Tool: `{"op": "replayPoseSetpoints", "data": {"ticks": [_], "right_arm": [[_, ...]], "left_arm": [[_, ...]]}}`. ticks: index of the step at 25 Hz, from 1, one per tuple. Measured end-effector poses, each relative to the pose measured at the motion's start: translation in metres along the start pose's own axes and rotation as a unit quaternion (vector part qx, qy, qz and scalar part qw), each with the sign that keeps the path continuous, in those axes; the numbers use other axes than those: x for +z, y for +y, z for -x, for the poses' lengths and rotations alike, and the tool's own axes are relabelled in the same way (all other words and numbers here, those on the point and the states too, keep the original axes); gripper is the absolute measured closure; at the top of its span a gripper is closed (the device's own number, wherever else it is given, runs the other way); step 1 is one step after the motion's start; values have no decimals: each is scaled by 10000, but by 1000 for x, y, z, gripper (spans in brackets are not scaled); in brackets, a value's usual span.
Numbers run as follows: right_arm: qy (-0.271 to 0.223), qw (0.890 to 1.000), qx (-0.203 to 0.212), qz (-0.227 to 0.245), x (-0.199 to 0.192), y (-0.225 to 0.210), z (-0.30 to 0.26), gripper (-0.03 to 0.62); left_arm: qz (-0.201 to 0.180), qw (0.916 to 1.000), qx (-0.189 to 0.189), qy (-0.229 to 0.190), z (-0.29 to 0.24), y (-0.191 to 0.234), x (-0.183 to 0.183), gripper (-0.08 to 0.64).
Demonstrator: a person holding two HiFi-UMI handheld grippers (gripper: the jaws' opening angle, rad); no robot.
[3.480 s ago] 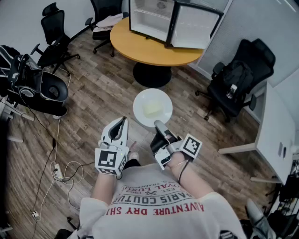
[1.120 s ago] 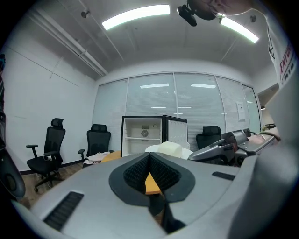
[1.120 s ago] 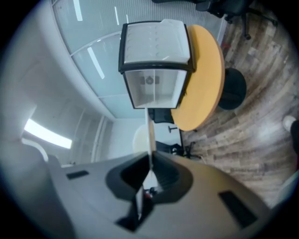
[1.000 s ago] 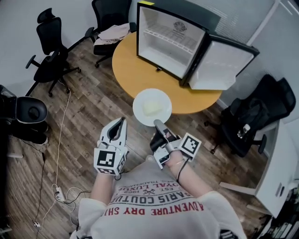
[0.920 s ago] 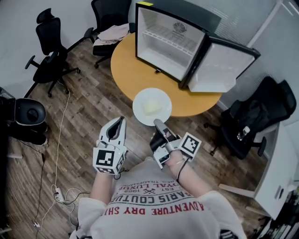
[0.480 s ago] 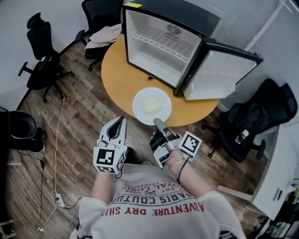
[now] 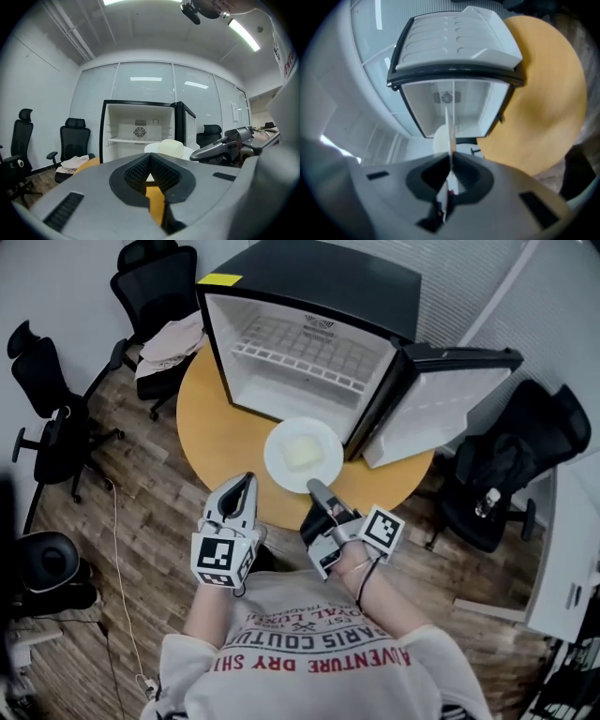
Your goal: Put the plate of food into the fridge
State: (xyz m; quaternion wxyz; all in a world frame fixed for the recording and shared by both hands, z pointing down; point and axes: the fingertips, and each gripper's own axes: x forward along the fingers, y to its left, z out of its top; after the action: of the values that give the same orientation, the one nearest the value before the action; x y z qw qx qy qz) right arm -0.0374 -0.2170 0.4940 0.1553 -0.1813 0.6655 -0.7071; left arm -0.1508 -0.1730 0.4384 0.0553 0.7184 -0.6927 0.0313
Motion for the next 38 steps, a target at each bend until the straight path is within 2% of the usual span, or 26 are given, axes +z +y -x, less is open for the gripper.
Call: {"op": "replayPoseSetpoints", "data": {"ticks": [8,20,30,38], "right_arm": [[-744,9972,83,-68,30,22,-74,554],[-1751,9843,51,-200,59,22,-136,554],[-2208,9748,-1,-304,77,17,-178,552],[-2480,9679,-109,-390,94,13,-191,552]], "left_arm": [[-70,9964,-843,-13,-81,57,32,531],[-127,9841,-1769,68,-142,101,34,531],[-176,9769,-2123,144,-175,129,28,531],[-105,9739,-2256,218,-191,137,22,531]]}}
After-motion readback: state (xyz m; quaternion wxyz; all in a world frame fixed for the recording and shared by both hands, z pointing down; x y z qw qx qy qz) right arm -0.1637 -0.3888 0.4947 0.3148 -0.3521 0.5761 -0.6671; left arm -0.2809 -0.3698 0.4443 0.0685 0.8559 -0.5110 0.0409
